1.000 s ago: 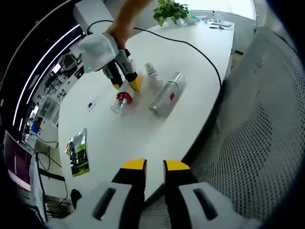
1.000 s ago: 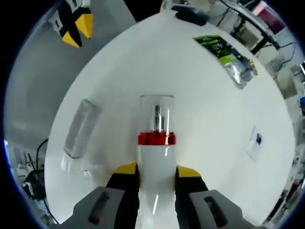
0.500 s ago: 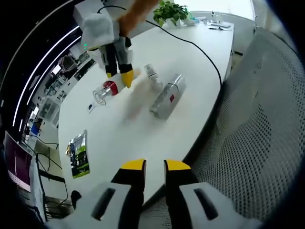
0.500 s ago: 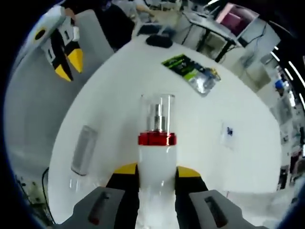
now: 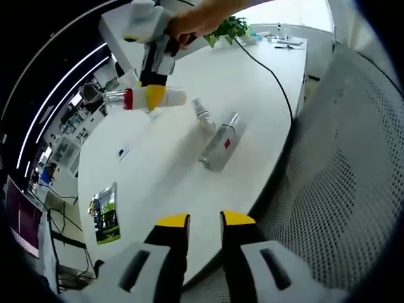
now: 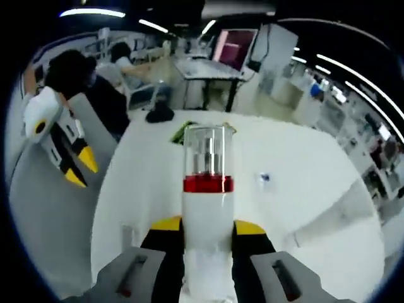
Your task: Arrange the skincare products in the storage area until every visible bottle or jar stands upright without overlapping.
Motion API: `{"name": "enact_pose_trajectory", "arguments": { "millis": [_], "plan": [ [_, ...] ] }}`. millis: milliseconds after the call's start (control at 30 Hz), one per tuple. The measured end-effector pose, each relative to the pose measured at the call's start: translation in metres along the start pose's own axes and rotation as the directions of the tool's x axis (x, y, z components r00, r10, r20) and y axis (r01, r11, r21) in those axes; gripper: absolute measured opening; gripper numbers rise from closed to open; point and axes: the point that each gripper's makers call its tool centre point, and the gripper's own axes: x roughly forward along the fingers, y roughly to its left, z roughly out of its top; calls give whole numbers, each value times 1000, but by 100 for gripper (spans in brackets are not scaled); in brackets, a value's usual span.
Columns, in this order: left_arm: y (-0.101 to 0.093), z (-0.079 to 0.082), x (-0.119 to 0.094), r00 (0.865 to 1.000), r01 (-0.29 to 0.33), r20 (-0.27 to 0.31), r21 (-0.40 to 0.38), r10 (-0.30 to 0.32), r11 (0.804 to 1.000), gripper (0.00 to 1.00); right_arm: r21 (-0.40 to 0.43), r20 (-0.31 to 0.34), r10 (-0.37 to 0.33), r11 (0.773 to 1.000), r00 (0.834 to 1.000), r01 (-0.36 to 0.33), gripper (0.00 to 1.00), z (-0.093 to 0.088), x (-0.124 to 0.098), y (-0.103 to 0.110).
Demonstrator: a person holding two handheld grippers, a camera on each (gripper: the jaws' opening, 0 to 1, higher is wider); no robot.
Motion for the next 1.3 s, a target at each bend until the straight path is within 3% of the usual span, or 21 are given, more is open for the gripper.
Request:
{"name": "enact_pose_trajectory", "arguments": {
  "millis": [167,300,400,500,600,633,733,767,833,900,933,967,1033,1133,1200,1233,1267,1300],
  "plan": [
    [3,5,-3,1000,-8,29,-24,8,1000,18,152,104,-39,988,994,23,21,9,-19,-1],
    [4,19,-8,995,0,102,-65,7,998,21,263,197,-63,965,978,10,21,21,-35,0],
    [3,37,-15,980,33,201,-128,-6,991,23,338,292,-69,941,954,-36,21,34,-48,6],
    [5,46,-19,966,57,258,-185,-8,981,26,378,347,-60,922,936,-81,22,43,-56,17],
    [10,61,-25,940,76,342,-230,8,970,32,396,388,-49,911,920,-119,22,50,-59,27],
    [11,62,-26,937,75,349,-237,13,969,34,422,425,-31,891,904,-168,22,55,-60,36],
    [16,68,-30,923,83,384,-279,32,957,40,449,472,-25,867,881,-216,22,59,-61,45],
    [16,70,-32,917,106,398,-300,24,948,39,458,481,-25,859,876,-227,22,58,-60,49],
    [11,68,-31,921,159,389,-314,-26,936,30,472,506,-18,843,862,-259,22,61,-61,57],
    [8,68,-30,920,225,385,-365,-74,903,27,478,522,-9,831,853,-284,22,60,-60,63],
    [7,66,-29,921,239,378,-360,-93,902,28,481,525,-9,828,851,-288,22,60,-60,65],
    [6,67,-29,916,275,387,-401,-111,874,29,484,525,-9,826,851,-290,22,60,-60,68],
    [12,69,-30,908,291,407,-433,-103,853,30,490,525,-8,821,851,-294,22,59,-59,73],
    [19,70,-35,897,341,427,-505,-114,793,18,495,522,3,813,853,-306,22,57,-57,78],
    [21,76,-40,874,393,470,-532,-125,750,5,499,530,7,806,848,-319,22,58,-59,80],
    [27,77,-41,873,385,478,-546,-102,744,3,504,533,8,800,846,-325,22,59,-59,81],
    [33,83,-44,849,411,523,-559,-79,720,5,506,538,7,797,843,-329,22,61,-61,83],
    [34,84,-46,842,429,534,-574,-79,697,6,509,546,3,793,838,-335,22,63,-62,84]
  ]
}}
